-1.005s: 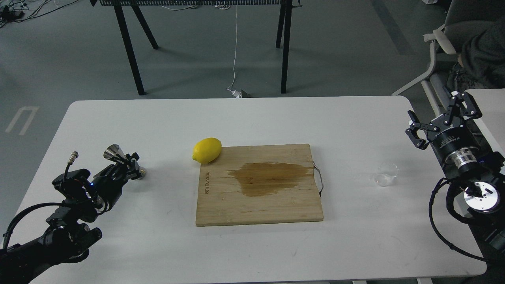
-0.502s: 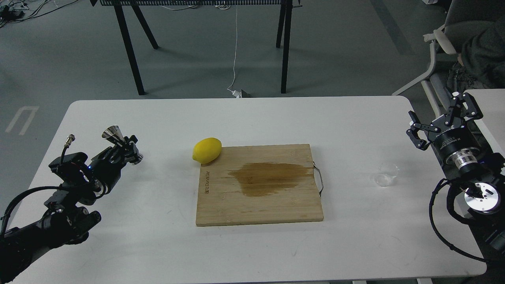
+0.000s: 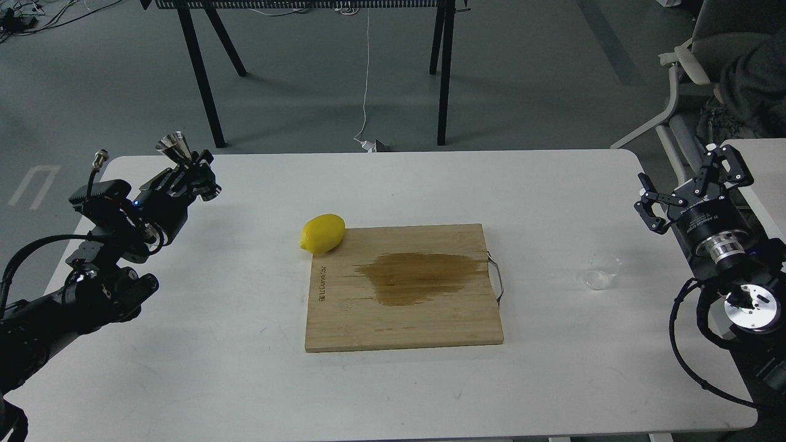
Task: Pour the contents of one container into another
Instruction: 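Carry the jigger with the left gripper over the cutting board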
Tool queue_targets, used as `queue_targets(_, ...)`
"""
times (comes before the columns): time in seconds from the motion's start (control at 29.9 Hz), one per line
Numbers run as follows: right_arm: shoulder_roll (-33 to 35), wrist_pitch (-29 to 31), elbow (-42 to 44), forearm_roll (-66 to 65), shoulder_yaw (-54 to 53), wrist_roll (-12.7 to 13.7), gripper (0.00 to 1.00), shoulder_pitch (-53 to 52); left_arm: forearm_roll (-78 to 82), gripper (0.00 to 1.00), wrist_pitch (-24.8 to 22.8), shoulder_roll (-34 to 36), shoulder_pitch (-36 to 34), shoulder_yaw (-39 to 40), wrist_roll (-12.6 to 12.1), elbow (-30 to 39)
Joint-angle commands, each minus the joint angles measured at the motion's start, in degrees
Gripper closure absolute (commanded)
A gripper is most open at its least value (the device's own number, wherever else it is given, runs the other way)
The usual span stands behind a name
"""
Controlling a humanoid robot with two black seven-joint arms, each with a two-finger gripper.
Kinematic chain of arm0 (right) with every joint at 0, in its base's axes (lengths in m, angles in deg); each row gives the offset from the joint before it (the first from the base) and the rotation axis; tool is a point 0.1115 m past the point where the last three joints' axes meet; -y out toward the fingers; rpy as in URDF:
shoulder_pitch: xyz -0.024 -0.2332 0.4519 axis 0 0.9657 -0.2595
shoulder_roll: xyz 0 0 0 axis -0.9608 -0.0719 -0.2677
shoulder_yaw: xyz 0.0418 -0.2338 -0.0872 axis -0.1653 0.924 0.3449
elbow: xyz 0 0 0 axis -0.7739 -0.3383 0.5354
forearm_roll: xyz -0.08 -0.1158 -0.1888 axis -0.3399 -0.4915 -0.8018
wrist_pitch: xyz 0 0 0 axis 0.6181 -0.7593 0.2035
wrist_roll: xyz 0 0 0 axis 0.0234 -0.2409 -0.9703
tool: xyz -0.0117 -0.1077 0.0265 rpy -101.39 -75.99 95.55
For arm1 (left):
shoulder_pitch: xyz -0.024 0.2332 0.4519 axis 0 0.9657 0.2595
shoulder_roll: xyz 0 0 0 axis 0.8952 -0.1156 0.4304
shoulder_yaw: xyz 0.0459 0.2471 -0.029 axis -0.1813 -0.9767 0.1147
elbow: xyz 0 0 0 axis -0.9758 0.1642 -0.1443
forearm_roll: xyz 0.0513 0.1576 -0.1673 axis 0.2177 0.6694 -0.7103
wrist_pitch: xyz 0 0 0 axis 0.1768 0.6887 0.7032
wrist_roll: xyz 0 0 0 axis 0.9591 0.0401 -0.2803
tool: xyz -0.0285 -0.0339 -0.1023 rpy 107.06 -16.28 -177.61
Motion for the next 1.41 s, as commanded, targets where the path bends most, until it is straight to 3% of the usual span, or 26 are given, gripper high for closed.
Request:
queue_targets(0.0,0.00,0.00,0.15,0.00,-0.06,0.00,0.01,0.00,0.00,0.77,0.00,-1.56,-3.88,-2.32,0.00,0.09)
queue_targets(0.37,-0.08,0.00,1.03,0.00,0.03,0.00,0.01,-0.44,2.46,0.77,0.00,-12.11,-12.06,-5.57,0.00,0.09)
queue_targets(0.67,-1.58,0.00,4.80,0.00,0.12,0.00,0.01,-0.62,3.69,0.77,0.00,-20.20,-14.43,-7.33,0.00,0.09)
queue_targets(1.14,-2.81,0.00,6.48,0.00,0.12,0.00,0.01,-0.97,17.29,0.76,0.00,-20.38,-12.42,-7.33,0.00,0.09)
queue_targets(1.37,-2.98,0.00,7.97,0.00,0.20,0.00,0.01,-1.06,20.47,0.76,0.00,-20.38,-9.87,-7.24,0.00,5.71)
